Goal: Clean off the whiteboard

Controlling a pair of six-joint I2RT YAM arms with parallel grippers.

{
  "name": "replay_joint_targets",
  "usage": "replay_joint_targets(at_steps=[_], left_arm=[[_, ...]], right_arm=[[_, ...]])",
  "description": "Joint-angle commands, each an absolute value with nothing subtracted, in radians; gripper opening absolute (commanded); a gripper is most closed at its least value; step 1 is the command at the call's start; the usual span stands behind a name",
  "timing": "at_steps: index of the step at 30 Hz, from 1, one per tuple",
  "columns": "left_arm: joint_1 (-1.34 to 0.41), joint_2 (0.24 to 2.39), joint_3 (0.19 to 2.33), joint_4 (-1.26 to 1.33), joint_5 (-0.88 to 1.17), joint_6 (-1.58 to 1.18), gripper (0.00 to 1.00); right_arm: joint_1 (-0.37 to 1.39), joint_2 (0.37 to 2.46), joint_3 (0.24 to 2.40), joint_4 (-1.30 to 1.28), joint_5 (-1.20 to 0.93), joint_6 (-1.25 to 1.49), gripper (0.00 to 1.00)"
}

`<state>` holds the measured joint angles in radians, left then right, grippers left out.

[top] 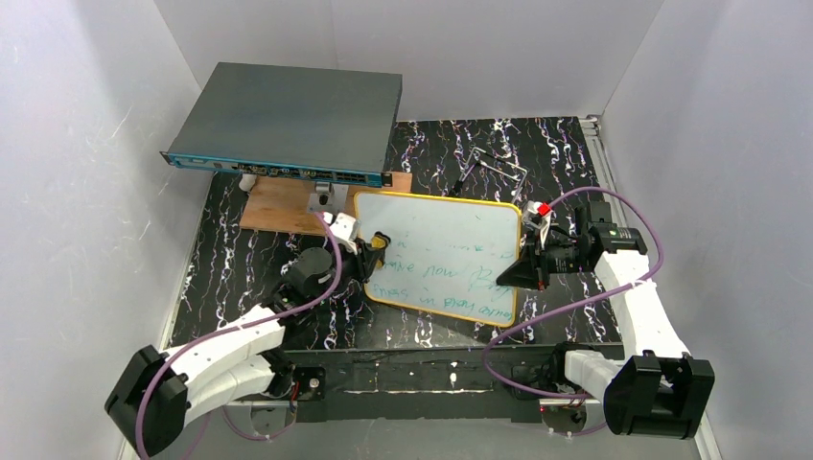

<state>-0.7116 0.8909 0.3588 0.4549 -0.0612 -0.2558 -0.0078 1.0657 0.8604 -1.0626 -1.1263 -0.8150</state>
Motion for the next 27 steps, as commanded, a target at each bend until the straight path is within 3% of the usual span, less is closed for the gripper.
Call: replay_joint_targets(at_steps=[1, 7, 13, 20, 27], left_arm=[[-0.78, 0.973, 0.392, 0.655, -0.104, -0.204, 0.0], [-0.825, 1.012, 0.396, 0.667, -0.154, -0.211, 0.0], [-0.798, 0.894, 0.315, 0.619, -0.253, -0.221, 0.0], [-0.656, 0.763, 0.25, 0.563, -0.193, -0.286, 0.0], [-0.652, 0.805, 0.281, 0.587, -0.09, -0.272, 0.0]], right_arm=[[0.029, 1.069, 0.872, -1.076, -1.115, -0.868, 0.01], [0.031, 1.064, 0.869, -1.066, -1.105, -0.867, 0.01], [0.032, 1.055, 0.862, -1.053, -1.093, -0.861, 0.01], [0.032, 1.05, 0.858, -1.043, -1.08, -0.856, 0.01], [0.031, 1.038, 0.847, -1.018, -1.063, -0.837, 0.01]])
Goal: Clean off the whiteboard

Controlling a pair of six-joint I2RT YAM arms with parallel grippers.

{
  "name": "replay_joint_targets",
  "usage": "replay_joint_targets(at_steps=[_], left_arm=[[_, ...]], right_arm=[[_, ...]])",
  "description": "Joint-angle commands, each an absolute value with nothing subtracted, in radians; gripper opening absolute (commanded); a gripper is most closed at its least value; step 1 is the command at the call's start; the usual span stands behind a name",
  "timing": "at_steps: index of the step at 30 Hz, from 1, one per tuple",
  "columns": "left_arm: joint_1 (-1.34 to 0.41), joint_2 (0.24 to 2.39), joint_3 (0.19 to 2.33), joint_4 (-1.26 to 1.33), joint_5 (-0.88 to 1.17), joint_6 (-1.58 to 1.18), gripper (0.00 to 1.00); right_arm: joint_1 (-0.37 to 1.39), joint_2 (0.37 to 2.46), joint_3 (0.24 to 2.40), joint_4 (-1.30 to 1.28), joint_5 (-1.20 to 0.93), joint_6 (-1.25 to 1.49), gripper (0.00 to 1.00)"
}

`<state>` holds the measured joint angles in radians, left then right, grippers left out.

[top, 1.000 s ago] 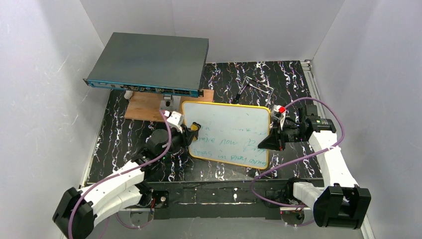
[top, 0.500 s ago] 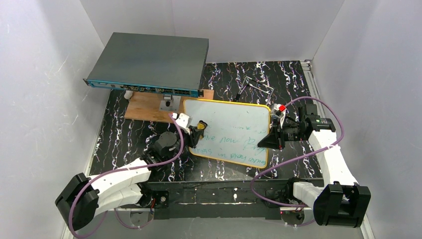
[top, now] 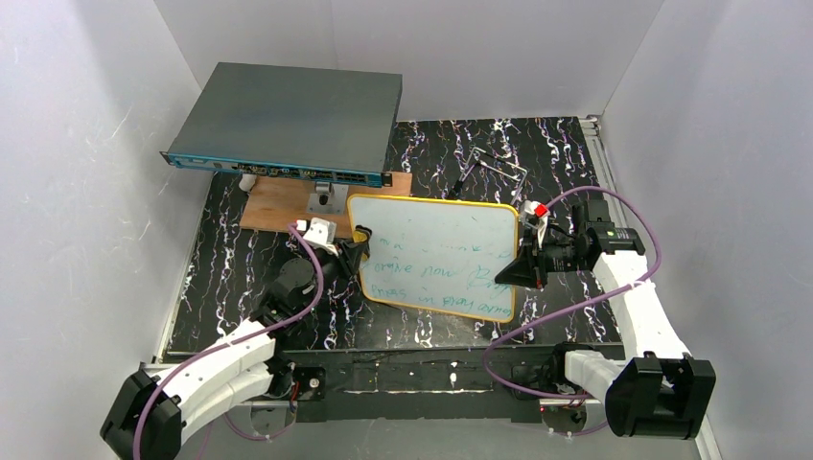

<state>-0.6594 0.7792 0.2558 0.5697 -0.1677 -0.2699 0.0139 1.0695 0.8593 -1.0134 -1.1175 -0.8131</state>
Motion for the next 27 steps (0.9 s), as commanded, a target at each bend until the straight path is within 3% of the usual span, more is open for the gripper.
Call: replay_joint_targets(at_steps=[1, 14, 21, 27], left_arm=[[-0.652, 0.82, 0.292, 0.586, -0.067, -0.268, 0.0], [-0.847, 1.023, 0.392, 0.689, -0.167, -0.193, 0.0], [-0.818, 0.896, 0.272, 0.726, -0.473, -0.249, 0.0], [-0.756, 0.85, 0.254, 0.672, -0.397, -0.301, 0.0]], right_arm=[[0.032, 1.036, 0.845, -1.015, -1.062, -0.834, 0.01], [0.031, 1.029, 0.842, -1.012, -1.06, -0.832, 0.01], [0.031, 1.027, 0.841, -1.014, -1.061, -0.835, 0.01], [0.031, 1.026, 0.841, -1.014, -1.063, -0.836, 0.01]])
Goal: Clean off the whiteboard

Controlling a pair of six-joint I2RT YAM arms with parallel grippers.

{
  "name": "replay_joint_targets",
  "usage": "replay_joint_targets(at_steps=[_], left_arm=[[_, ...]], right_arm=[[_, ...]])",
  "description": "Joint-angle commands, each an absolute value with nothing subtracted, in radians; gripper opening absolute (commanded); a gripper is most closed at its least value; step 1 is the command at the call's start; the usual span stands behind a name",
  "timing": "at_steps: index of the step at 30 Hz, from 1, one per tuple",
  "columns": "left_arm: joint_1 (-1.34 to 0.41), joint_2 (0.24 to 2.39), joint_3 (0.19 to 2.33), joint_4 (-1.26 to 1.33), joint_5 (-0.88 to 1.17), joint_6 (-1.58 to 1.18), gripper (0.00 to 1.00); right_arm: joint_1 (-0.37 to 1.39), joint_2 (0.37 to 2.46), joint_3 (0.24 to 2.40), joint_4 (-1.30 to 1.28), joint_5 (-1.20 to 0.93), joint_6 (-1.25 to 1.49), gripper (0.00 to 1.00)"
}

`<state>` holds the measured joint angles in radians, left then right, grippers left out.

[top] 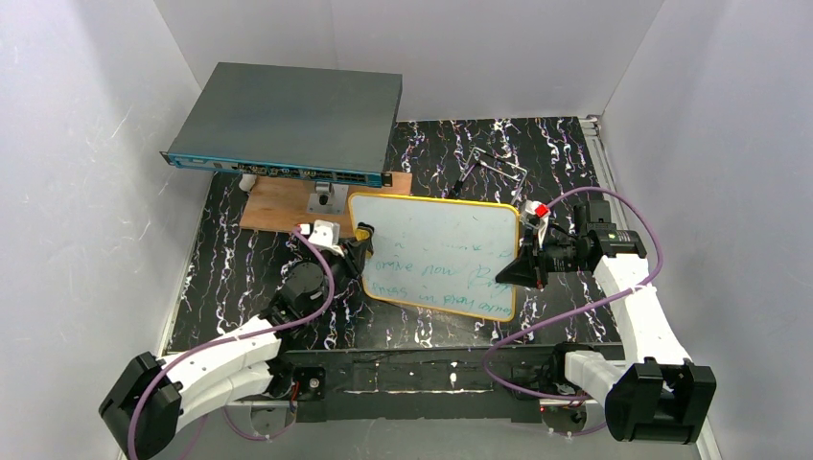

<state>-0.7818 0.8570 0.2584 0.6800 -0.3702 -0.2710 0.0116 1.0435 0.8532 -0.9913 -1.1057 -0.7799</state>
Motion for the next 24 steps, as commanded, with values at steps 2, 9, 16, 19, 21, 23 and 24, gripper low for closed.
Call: replay_joint_targets(at_steps=[2, 9, 16, 19, 21, 23, 24], left_arm=[[-0.757, 0.881, 0.262, 0.712, -0.301, -0.285, 0.0], [-0.83, 1.058, 0.357, 0.806, -0.089, -0.233, 0.0], [-0.887, 1.122, 0.414, 0.766, -0.205, -0.268, 0.0], [-0.86, 1.076, 0.384, 0.73, -0.38, -0.339, 0.0], [-0.818, 1.031, 0.37, 0.676, -0.44, -0.4, 0.0], [-0.776, 0.99, 0.36, 0.624, -0.47, -0.446, 0.0], [-0.758, 0.974, 0.357, 0.603, -0.471, -0.464, 0.0]], right_arm=[[0.032, 1.026, 0.839, -1.014, -1.063, -0.836, 0.01], [0.031, 1.027, 0.837, -1.012, -1.06, -0.837, 0.01], [0.032, 1.026, 0.837, -1.014, -1.058, -0.838, 0.01], [0.032, 1.025, 0.838, -1.014, -1.058, -0.84, 0.01], [0.032, 1.024, 0.837, -1.015, -1.059, -0.84, 0.01], [0.031, 1.025, 0.837, -1.015, -1.06, -0.841, 0.01], [0.031, 1.025, 0.838, -1.015, -1.06, -0.841, 0.01]])
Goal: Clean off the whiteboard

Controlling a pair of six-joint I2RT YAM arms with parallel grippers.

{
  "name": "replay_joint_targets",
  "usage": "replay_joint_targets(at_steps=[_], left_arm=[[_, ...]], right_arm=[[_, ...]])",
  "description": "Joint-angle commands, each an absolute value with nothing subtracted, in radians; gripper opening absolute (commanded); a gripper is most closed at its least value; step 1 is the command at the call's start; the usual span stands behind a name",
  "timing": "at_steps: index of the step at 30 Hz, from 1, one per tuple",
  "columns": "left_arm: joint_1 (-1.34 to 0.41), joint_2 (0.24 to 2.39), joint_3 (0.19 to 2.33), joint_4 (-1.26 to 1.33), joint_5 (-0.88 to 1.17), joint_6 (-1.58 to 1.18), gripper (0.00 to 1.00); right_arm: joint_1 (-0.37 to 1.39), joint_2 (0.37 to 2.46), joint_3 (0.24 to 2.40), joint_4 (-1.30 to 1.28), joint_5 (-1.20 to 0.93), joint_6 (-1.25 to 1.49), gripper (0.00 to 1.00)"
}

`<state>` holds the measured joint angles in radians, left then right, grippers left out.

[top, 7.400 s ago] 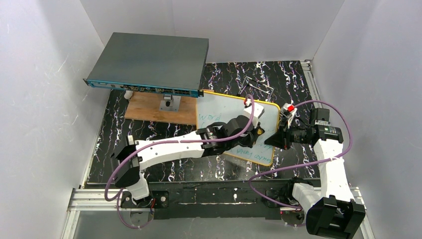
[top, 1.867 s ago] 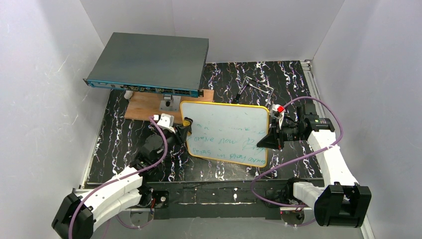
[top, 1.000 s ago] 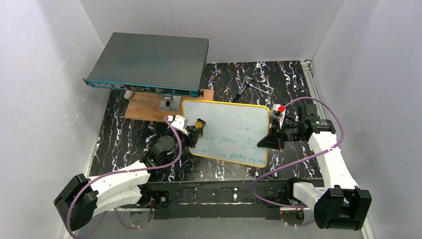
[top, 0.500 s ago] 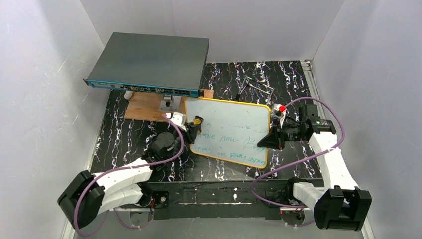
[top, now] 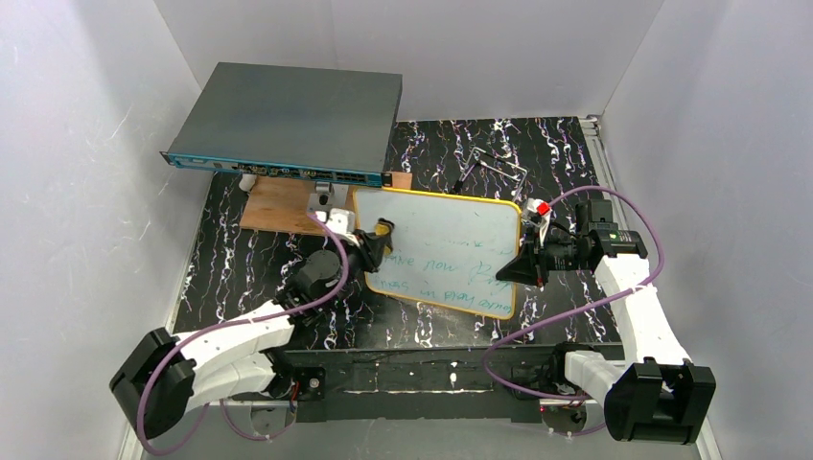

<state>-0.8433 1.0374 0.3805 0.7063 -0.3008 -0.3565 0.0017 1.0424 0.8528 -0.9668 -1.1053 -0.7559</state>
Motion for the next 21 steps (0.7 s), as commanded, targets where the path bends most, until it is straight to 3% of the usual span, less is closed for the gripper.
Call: replay_joint_targets(at_steps=[1, 5, 11, 16, 21], left_arm=[[-0.741, 0.961, 0.356, 0.584, -0.467, -0.473, 0.0], [-0.717, 0.962, 0.368, 0.564, -0.4, -0.461, 0.0], [-0.76, 1.07, 0.42, 0.701, -0.135, -0.337, 0.0], [-0.884, 1.139, 0.486, 0.726, -0.114, -0.215, 0.0], [-0.896, 1.159, 0.5, 0.732, -0.186, -0.232, 0.0]], right_arm=[[0.031, 1.025, 0.838, -1.015, -1.06, -0.841, 0.01], [0.032, 1.025, 0.837, -1.016, -1.061, -0.841, 0.01], [0.032, 1.027, 0.835, -1.014, -1.059, -0.841, 0.01], [0.031, 1.029, 0.836, -1.014, -1.057, -0.841, 0.01], [0.032, 1.031, 0.836, -1.014, -1.057, -0.841, 0.01]])
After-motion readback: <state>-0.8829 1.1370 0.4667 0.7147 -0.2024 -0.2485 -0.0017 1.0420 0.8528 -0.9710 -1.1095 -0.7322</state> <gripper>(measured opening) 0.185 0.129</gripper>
